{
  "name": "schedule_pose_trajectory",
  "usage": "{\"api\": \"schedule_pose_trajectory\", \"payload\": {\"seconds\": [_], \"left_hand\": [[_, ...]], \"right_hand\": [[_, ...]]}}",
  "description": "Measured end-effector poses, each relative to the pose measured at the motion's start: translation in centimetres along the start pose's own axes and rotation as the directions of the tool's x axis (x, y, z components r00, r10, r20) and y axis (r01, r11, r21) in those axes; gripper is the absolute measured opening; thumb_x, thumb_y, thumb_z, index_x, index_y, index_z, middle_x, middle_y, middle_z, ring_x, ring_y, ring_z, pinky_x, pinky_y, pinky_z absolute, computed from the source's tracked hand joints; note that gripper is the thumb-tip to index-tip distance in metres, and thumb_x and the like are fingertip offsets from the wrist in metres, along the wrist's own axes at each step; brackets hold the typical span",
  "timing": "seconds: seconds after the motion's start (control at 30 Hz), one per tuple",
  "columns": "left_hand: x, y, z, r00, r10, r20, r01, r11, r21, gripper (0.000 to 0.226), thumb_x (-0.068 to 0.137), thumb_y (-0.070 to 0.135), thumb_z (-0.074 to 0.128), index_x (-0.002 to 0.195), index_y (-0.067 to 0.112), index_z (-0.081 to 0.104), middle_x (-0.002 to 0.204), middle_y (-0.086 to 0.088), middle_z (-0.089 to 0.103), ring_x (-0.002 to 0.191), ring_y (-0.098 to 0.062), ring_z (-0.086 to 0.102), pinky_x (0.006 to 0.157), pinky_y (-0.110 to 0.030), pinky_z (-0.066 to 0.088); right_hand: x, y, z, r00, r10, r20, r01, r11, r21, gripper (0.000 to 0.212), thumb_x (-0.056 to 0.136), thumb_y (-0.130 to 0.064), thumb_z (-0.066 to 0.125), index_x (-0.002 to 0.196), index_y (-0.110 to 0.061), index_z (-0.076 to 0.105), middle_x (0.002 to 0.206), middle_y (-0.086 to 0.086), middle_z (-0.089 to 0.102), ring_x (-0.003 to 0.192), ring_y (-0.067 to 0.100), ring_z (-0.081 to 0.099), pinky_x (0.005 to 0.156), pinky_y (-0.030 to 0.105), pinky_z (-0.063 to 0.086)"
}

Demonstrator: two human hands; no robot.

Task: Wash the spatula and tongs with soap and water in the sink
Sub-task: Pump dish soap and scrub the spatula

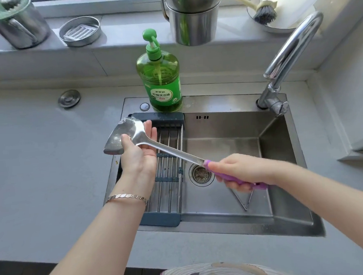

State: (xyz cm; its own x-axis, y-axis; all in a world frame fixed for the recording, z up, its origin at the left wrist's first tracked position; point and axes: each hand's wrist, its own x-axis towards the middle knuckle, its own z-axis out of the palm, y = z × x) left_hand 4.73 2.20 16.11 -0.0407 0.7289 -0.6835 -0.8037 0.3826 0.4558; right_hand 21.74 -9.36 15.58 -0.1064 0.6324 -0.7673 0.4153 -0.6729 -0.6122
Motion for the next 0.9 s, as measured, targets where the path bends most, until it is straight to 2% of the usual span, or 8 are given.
{"api": "schedule_pose_trajectory", "payload": {"seconds": [0.03,0.1,0.2,0.3,0.5,0.6,0.73,0.9], "left_hand": [[0.2,0.1,-0.1,1.000,0.017,-0.019,-0.017,1.000,-0.009,0.024,0.101,0.029,0.037,0.113,0.009,0.035,0.089,-0.019,0.063,0.072,-0.024,0.069,0.071,-0.036,0.059],[0.3,0.1,-0.2,0.998,0.031,-0.053,-0.032,0.999,-0.022,0.024,0.101,0.029,0.037,0.115,0.010,0.034,0.090,-0.018,0.062,0.073,-0.023,0.068,0.072,-0.036,0.058],[0.3,-0.3,-0.2,0.995,0.018,-0.101,-0.019,1.000,-0.012,0.037,0.101,0.031,0.035,0.131,0.010,0.029,0.108,-0.020,0.060,0.077,-0.022,0.068,0.080,-0.036,0.055],[0.9,-0.2,-0.2,0.986,0.043,-0.161,-0.048,0.998,-0.028,0.044,0.101,0.031,0.036,0.137,0.006,0.027,0.114,-0.019,0.058,0.068,-0.020,0.067,0.081,-0.035,0.053],[1.3,0.5,0.1,0.983,0.088,-0.163,-0.092,0.996,-0.012,0.041,0.101,0.030,0.037,0.133,0.006,0.031,0.088,-0.013,0.058,0.066,-0.017,0.066,0.082,-0.033,0.053],[0.6,-1.4,0.3,0.989,0.028,-0.148,-0.026,1.000,0.015,0.043,0.101,0.031,0.037,0.135,0.007,0.030,0.096,-0.013,0.060,0.066,-0.018,0.067,0.080,-0.033,0.053],[1.4,-0.6,0.0,0.985,0.048,-0.168,-0.050,0.999,-0.006,0.044,0.101,0.032,0.036,0.135,0.006,0.030,0.105,-0.015,0.058,0.063,-0.017,0.065,0.081,-0.033,0.051],[1.2,-0.4,-0.9,0.990,0.069,-0.126,-0.071,0.997,-0.007,0.047,0.101,0.032,0.037,0.140,0.011,0.025,0.098,-0.013,0.060,0.060,-0.017,0.068,0.083,-0.034,0.053]], "right_hand": [[0.3,-0.2,0.9,0.975,-0.089,-0.204,0.035,0.966,-0.257,0.049,0.089,-0.063,0.034,0.071,-0.018,0.044,0.054,-0.004,0.047,0.040,0.013,0.042,0.039,0.022,0.031],[1.5,0.6,2.4,0.723,-0.474,-0.503,-0.058,0.683,-0.728,0.046,0.098,-0.050,0.025,0.076,-0.018,0.048,0.065,-0.002,0.055,0.054,0.020,0.055,0.047,0.028,0.035],[3.5,2.2,4.2,0.337,-0.854,-0.396,-0.043,0.406,-0.913,0.023,0.094,-0.010,0.034,0.105,-0.004,0.053,0.077,0.008,0.064,0.058,0.026,0.060,0.047,0.030,0.042],[4.2,3.8,4.6,0.228,-0.919,-0.321,0.005,0.331,-0.943,0.037,0.088,0.006,0.031,0.124,0.006,0.043,0.109,0.021,0.065,0.096,0.033,0.061,0.076,0.039,0.047],[3.8,7.1,2.8,0.301,-0.882,-0.362,-0.096,0.350,-0.932,0.037,0.091,0.000,0.034,0.126,0.009,0.038,0.118,0.026,0.061,0.115,0.036,0.053,0.101,0.042,0.037],[4.5,4.6,3.6,0.313,-0.867,-0.387,-0.080,0.382,-0.921,0.043,0.086,-0.019,0.040,0.121,0.006,0.042,0.099,0.017,0.068,0.089,0.028,0.065,0.076,0.036,0.053],[4.2,5.1,1.6,0.384,-0.819,-0.426,-0.025,0.452,-0.892,0.045,0.084,-0.039,0.037,0.100,-0.007,0.064,0.067,0.003,0.062,0.053,0.022,0.062,0.040,0.026,0.045],[2.1,4.4,0.3,0.788,-0.435,-0.436,-0.057,0.653,-0.755,0.044,0.087,-0.061,0.040,0.081,-0.018,0.049,0.071,-0.004,0.054,0.069,0.024,0.058,0.056,0.030,0.036]]}}
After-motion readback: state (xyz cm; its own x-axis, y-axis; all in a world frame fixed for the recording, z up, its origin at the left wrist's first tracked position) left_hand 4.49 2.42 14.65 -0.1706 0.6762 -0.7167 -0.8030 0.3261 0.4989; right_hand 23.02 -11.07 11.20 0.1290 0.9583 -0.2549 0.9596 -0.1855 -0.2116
